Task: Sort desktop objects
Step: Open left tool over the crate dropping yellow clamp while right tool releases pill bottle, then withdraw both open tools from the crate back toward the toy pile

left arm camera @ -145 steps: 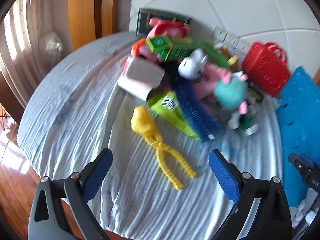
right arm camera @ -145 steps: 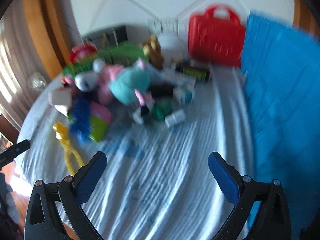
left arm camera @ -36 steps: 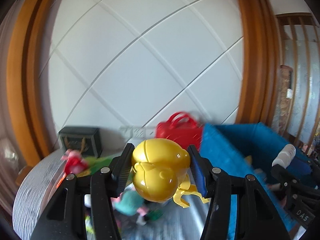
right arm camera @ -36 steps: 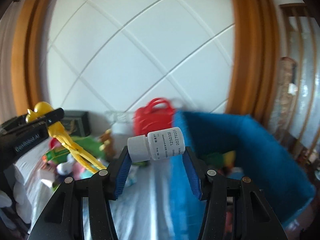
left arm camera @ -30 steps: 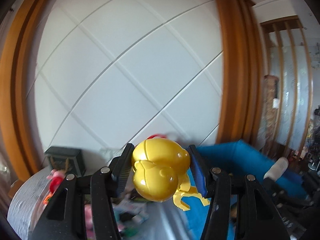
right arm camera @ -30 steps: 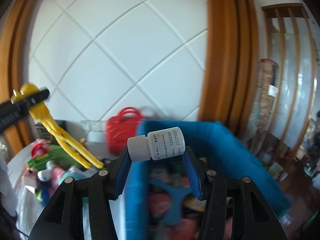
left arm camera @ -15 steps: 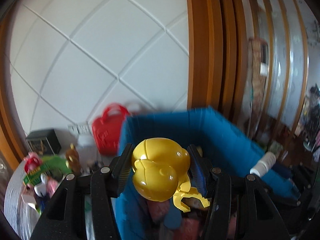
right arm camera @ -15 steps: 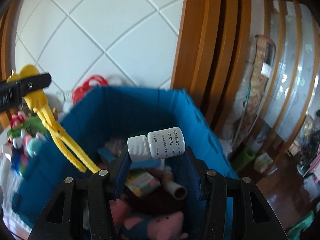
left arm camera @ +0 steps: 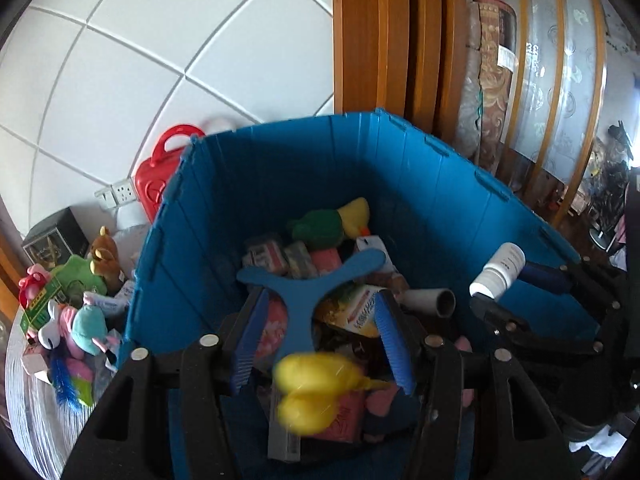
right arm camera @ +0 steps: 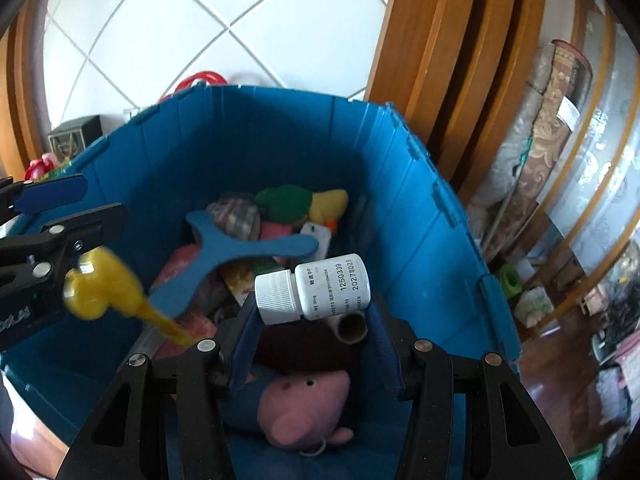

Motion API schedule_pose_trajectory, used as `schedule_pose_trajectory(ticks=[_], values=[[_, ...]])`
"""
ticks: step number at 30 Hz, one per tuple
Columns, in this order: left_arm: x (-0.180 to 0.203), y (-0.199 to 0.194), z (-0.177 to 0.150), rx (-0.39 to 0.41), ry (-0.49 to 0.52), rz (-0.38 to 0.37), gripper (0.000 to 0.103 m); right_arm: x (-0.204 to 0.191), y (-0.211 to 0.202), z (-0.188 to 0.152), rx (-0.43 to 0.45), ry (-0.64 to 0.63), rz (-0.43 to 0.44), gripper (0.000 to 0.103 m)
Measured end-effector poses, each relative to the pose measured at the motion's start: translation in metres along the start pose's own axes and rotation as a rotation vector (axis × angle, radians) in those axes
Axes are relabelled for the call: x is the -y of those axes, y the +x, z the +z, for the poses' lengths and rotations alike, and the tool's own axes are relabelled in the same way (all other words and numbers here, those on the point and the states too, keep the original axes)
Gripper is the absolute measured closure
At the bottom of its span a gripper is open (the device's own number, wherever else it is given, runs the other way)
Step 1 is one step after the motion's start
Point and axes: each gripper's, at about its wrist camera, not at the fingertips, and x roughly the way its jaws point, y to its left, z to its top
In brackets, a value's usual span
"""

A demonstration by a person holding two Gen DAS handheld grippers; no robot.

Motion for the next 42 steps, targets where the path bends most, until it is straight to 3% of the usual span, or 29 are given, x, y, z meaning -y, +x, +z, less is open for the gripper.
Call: schedule_pose_trajectory(ticks=[10,17,21,28,32,42], values=[[-0.017,-0.007,-0.016,0.011,-0.031,0.003,0.036,0.0,0.008,-0.003,-0.028,0.003,0.015,0.048],[-0.022,-0.021,-0.02,0.05,-0.041,-0.014,0.036,-0.001,-0.001,-0.007,0.003,0.016,0.03,0.024],[-0.023,-0.037,-0.023,0.091,-0.038,-0.015,0.036,0.0,-0.016,-0.012,0.057,0.039,0.032,0.017],[-0.028,-0.072,-0.029,0.186,-0.054,0.014,0.035,-0.002,-0.057,-0.029,0.203,0.101,0.04,0.014],[-0.04,-0.087,-0.034,0.23,-0.077,0.046,0.028,-0.01,-0.076,-0.034,0.258,0.124,0.057,0.011],[-0.095,-0.116,-0.052,0.293,-0.155,0.145,0.027,-0.067,-0.104,-0.016,0.373,0.049,0.124,0.006]])
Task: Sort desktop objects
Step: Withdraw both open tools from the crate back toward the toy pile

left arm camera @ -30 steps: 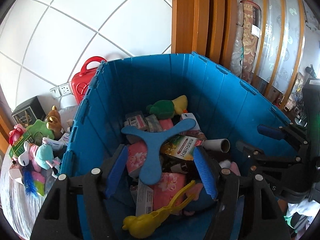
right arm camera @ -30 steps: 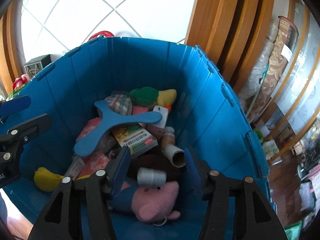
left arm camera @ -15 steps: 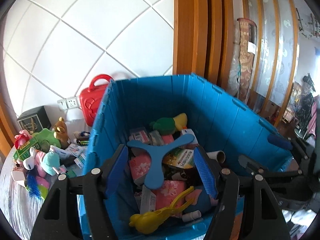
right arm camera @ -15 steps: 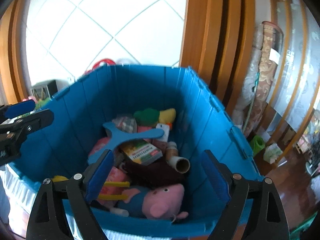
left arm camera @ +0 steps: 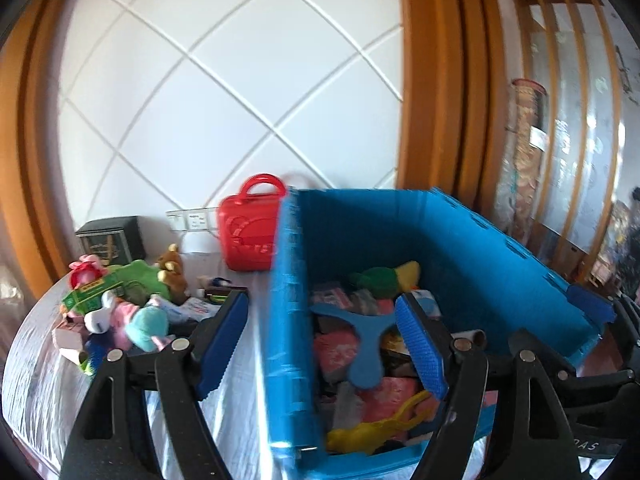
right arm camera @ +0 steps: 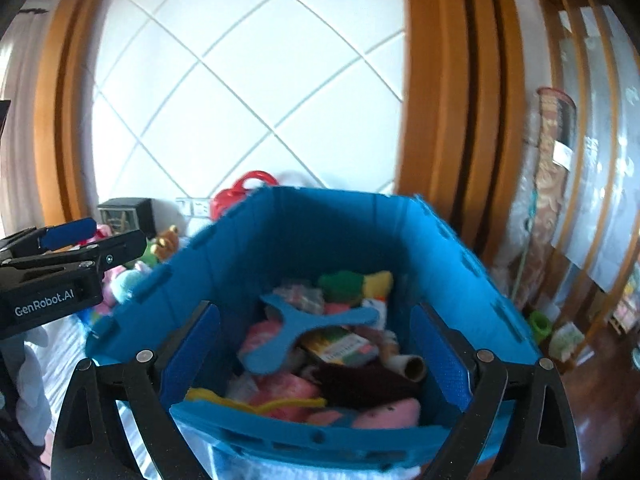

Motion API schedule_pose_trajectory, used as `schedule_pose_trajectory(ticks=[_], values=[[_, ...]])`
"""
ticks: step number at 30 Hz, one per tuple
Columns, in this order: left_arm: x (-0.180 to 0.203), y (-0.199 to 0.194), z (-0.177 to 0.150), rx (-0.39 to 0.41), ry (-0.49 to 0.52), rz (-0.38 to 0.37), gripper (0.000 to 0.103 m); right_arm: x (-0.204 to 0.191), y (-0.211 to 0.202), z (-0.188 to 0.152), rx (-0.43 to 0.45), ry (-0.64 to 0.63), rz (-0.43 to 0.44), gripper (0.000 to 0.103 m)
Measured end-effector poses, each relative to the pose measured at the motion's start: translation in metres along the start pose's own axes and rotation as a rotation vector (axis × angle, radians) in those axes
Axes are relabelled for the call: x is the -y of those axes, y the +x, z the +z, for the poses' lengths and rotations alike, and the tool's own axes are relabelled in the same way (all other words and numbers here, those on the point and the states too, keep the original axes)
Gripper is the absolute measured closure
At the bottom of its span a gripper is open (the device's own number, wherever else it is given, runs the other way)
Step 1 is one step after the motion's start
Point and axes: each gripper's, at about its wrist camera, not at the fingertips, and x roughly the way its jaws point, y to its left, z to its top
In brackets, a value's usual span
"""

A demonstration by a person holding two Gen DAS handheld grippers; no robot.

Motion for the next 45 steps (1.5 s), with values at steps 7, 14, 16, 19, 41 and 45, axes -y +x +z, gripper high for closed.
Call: schedule_pose_trajectory(ticks=[7,14,16,19,41,45], values=[[-0.068,-0.011,-0.006,0.011,-0.062,0.089,0.027,-0.061,0.015,0.015,0.014,-0.053,0.1,0.006],[-0.163,-0.02,-0.013,-0.003,-0.132,0.178,0.027,-0.147,0.029,0.033,0.031,-0.113,0.207,0.006],[-0.192,-0.021,-0.015,-0.011,-0.141,0.2,0.027,-0.174,0.035,0.037,0.028,-0.124,0.226,0.006],[-0.23,-0.023,-0.019,-0.024,-0.149,0.222,0.027,-0.21,0.048,0.042,0.01,-0.122,0.244,0.006],[-0.438,0.005,-0.104,-0.274,-0.322,0.381,0.027,-0.33,0.144,-0.007,-0.292,-0.099,0.211,0.006],[-0.446,0.008,-0.111,-0.302,-0.338,0.438,0.027,-0.335,0.169,-0.014,-0.322,-0.115,0.226,0.006]])
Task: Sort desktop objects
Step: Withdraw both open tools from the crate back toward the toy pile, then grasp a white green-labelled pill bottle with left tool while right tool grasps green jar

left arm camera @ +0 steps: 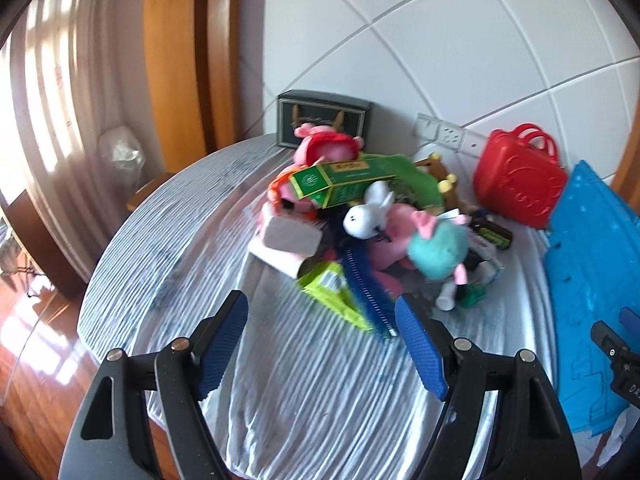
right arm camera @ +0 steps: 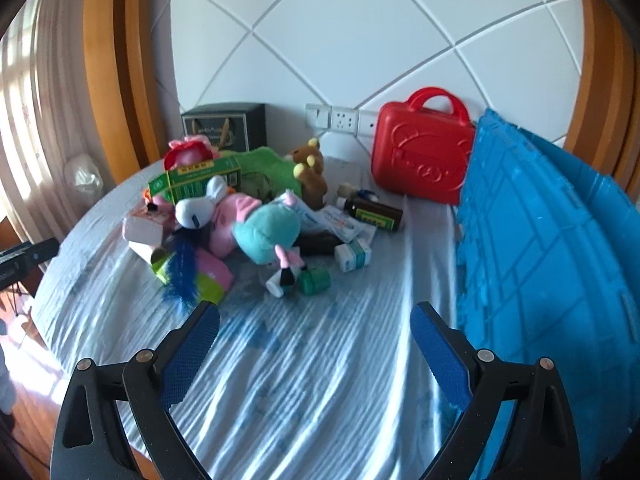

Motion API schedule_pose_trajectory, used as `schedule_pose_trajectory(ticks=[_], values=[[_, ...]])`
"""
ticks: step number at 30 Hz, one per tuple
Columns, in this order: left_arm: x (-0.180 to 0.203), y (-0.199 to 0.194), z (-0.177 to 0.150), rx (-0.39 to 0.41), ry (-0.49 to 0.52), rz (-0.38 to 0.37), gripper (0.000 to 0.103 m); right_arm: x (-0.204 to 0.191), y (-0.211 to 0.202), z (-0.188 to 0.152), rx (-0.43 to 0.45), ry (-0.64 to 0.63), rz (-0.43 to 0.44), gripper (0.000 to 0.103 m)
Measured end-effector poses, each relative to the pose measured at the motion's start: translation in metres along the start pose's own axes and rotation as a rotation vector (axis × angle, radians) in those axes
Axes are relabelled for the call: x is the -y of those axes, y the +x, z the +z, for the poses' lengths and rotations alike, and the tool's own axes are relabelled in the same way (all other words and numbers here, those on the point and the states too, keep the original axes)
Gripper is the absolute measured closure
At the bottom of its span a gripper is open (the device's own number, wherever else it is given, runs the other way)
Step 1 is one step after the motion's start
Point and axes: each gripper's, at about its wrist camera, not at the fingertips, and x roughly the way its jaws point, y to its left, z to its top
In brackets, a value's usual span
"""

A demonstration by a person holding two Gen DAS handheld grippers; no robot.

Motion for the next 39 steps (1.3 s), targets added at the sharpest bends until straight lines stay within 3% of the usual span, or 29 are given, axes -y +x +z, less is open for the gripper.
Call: schedule_pose_trajectory(ticks=[7,16,21,29,34,39], values=[[0.019,0.02,-0.005,-0.053,-0.008,0.045,0.027,0.017,0.038,-0.006,-0.05,-0.011,0.083,0.006],[0.025,0.064,-0.01,-0.148,-0.002,0.055,0.027,0.035,0.086,-0.016,-0.15,0.023,0.073,0.009],[0.053,0.095,0.005,-0.163,0.09,-0.048,0.027,0.041,0.103,-0.021,-0.198,0.087,0.041,0.026],[0.146,0.182,-0.01,-0.278,0.31,-0.265,0.027,0.047,0.14,-0.022,-0.249,0.144,-0.024,0.028],[0.188,0.233,-0.026,-0.328,0.384,-0.312,0.029,0.052,0.184,-0.024,-0.283,0.155,-0.021,0.028],[0.21,0.269,-0.035,-0.344,0.441,-0.312,0.04,0.052,0.224,-0.024,-0.304,0.163,-0.007,0.031]])
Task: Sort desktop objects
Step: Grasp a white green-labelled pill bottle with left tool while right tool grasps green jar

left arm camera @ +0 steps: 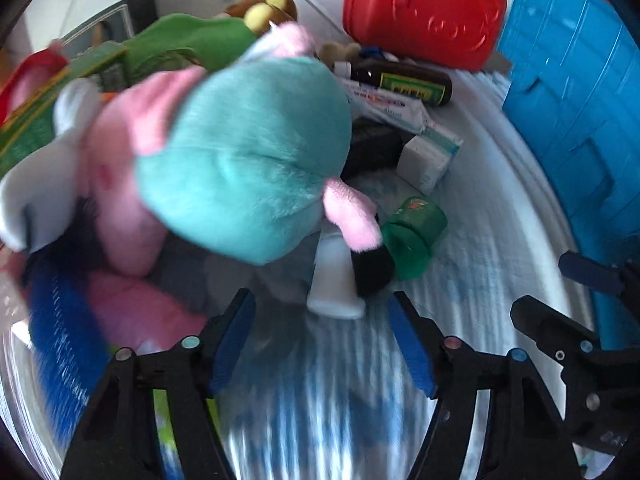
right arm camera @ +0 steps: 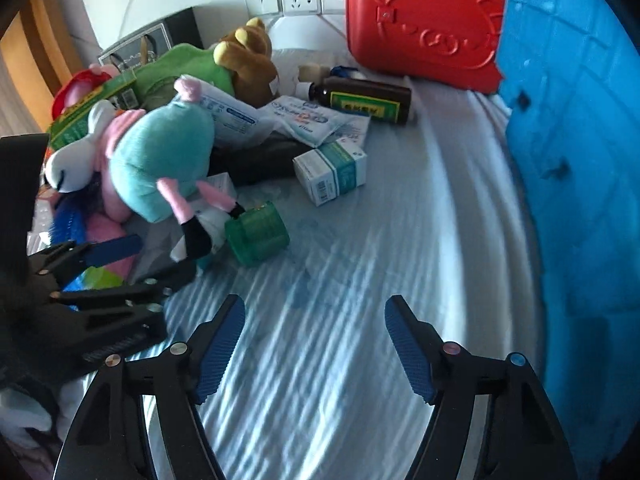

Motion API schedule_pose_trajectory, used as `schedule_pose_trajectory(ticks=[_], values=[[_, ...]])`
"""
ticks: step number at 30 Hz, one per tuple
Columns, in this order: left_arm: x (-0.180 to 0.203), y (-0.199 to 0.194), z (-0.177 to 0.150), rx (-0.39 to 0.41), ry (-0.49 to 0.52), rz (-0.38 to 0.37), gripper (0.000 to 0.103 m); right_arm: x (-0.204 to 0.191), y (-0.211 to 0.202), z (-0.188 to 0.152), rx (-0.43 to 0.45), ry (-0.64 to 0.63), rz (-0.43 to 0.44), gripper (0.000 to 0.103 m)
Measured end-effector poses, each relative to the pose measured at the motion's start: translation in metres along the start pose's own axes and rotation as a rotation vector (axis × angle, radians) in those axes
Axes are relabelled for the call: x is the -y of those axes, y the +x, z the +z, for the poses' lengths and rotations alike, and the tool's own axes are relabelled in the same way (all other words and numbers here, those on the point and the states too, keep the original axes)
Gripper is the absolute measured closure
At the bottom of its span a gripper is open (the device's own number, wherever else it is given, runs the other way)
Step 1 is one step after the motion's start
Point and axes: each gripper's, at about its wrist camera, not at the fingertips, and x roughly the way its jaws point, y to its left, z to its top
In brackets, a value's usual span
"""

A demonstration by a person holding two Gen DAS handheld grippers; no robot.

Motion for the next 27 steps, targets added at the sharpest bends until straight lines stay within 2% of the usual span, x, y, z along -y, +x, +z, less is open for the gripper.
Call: schedule_pose_trajectory(ticks=[2,7,10,16,19,22,23,27], values=[[-0.001,0.012,0.005,-0.007,0.001,-0.01,0.045,0.0,0.009,0.005,-0.005,0.002,0.003,0.032],[-0.003,0.03,0.015,0.002,-0.01,-0.029,0.047,-0.001,0.02,0.018,0.001,0.001,0.024,0.032],[-0.01,0.033,0.014,-0.001,-0.028,-0.042,0.056,-0.01,0.027,0.025,-0.001,-0.029,0.048,0.032],[-0.036,0.027,0.004,-0.005,-0.052,-0.002,0.056,-0.025,0.047,0.034,-0.023,-0.064,0.098,0.032],[-0.042,0.026,0.004,-0.003,-0.064,-0.019,0.056,-0.033,0.059,0.04,-0.027,-0.091,0.1,0.032],[-0.039,0.028,0.006,-0.003,-0.042,-0.017,0.057,-0.032,0.072,0.043,-0.044,-0.087,0.094,0.039],[-0.038,0.028,0.007,0.0,-0.041,-0.017,0.057,-0.03,0.075,0.043,-0.052,-0.078,0.103,0.05],[-0.034,0.029,0.008,0.005,-0.034,-0.011,0.057,-0.026,0.078,0.039,-0.062,-0.071,0.128,0.052]])
